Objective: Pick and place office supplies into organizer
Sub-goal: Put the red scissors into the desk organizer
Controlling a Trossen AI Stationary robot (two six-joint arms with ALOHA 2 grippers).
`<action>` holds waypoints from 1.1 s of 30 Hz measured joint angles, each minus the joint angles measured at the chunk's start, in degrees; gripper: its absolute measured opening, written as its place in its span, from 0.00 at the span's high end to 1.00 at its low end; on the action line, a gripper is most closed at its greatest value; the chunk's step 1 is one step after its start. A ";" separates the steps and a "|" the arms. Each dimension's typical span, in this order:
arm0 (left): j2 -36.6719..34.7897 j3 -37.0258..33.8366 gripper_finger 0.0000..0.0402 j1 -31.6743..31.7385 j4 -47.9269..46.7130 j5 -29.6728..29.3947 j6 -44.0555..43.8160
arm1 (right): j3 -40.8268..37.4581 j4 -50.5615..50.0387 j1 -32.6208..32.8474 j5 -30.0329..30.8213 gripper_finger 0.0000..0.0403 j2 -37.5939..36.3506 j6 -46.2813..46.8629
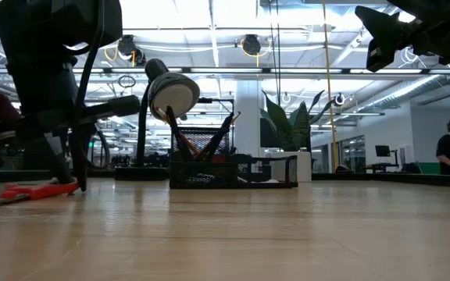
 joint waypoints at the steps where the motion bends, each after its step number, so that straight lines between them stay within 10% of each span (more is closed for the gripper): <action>1: -0.01 0.00 0.93 0.00 0.00 0.00 -0.02 | -0.02 -0.02 0.00 -0.02 0.60 0.00 0.00; 12: -1.67 -0.17 0.95 -0.02 0.87 -2.28 4.34 | 0.00 -0.02 0.00 -0.02 0.60 0.02 0.00; 33: -11.20 -0.07 0.96 -1.93 8.36 -27.12 36.83 | 0.00 -0.02 0.00 -0.02 0.60 0.00 0.00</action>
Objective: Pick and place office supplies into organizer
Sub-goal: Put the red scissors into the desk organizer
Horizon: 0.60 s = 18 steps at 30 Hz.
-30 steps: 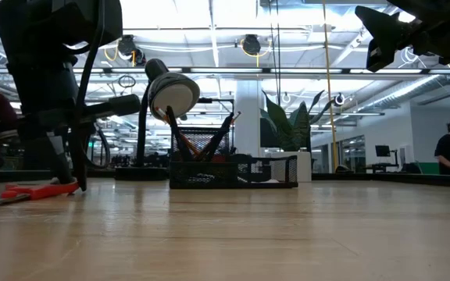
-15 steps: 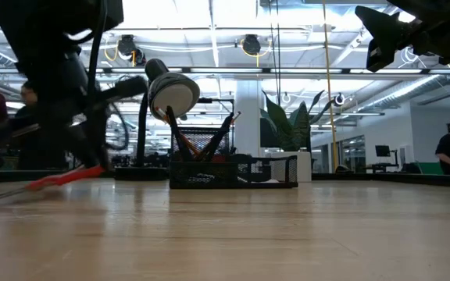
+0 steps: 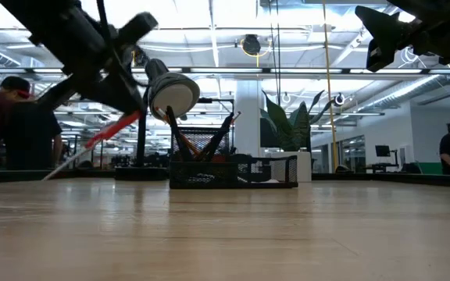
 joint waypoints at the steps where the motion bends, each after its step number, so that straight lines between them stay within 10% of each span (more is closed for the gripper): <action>1: -0.41 0.02 0.95 -0.38 0.71 -1.28 2.43 | 0.00 0.00 0.00 0.00 0.60 0.02 -0.02; 18: -3.53 0.02 0.93 -2.89 32.13 -24.38 61.59 | 0.00 -1.16 0.00 0.00 0.60 0.02 -0.02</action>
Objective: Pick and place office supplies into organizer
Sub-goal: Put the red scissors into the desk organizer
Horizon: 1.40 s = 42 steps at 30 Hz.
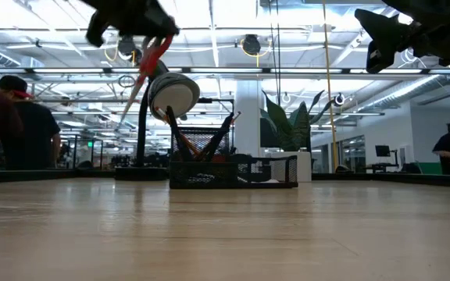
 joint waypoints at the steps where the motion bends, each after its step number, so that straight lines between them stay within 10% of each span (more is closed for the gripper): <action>1: 0.00 0.00 0.94 0.49 3.16 0.02 3.55 | 0.00 0.02 0.00 0.02 0.60 0.00 0.02; 15: -0.04 0.04 0.93 8.99 31.14 14.69 37.22 | -0.01 0.04 -0.01 0.00 0.60 0.00 0.02; 28: -0.02 -0.02 0.92 21.33 35.86 33.74 39.84 | 0.00 0.06 -0.02 0.00 0.60 0.00 0.02; 42: 3.99 -0.04 0.94 25.03 34.71 35.56 36.13 | 0.00 -0.57 0.00 0.01 0.60 -0.02 0.02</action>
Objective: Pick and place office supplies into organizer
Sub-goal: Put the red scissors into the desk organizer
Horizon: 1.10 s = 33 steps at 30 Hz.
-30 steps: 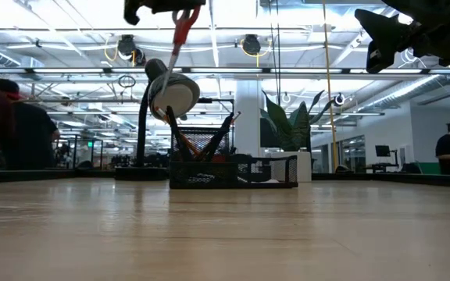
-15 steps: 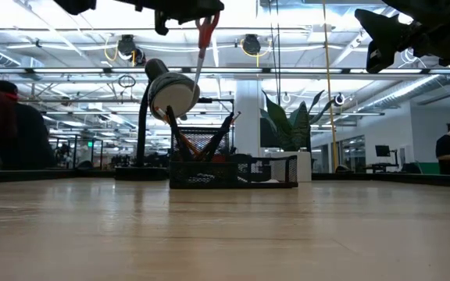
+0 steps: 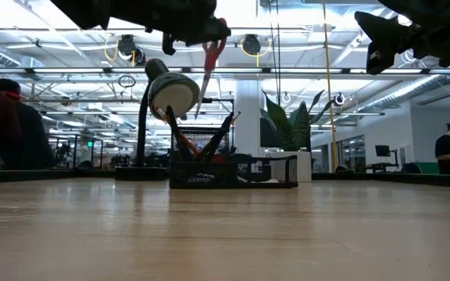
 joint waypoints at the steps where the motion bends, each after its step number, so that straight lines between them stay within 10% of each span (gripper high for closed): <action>1: 0.58 0.00 0.94 0.06 0.55 0.12 0.00 | 0.00 -0.21 -0.02 -0.01 0.60 0.02 0.00; 33: 7.07 -12.26 0.93 0.91 12.54 -3.63 -13.78 | 0.00 -0.64 -0.01 -0.01 0.60 0.00 -0.02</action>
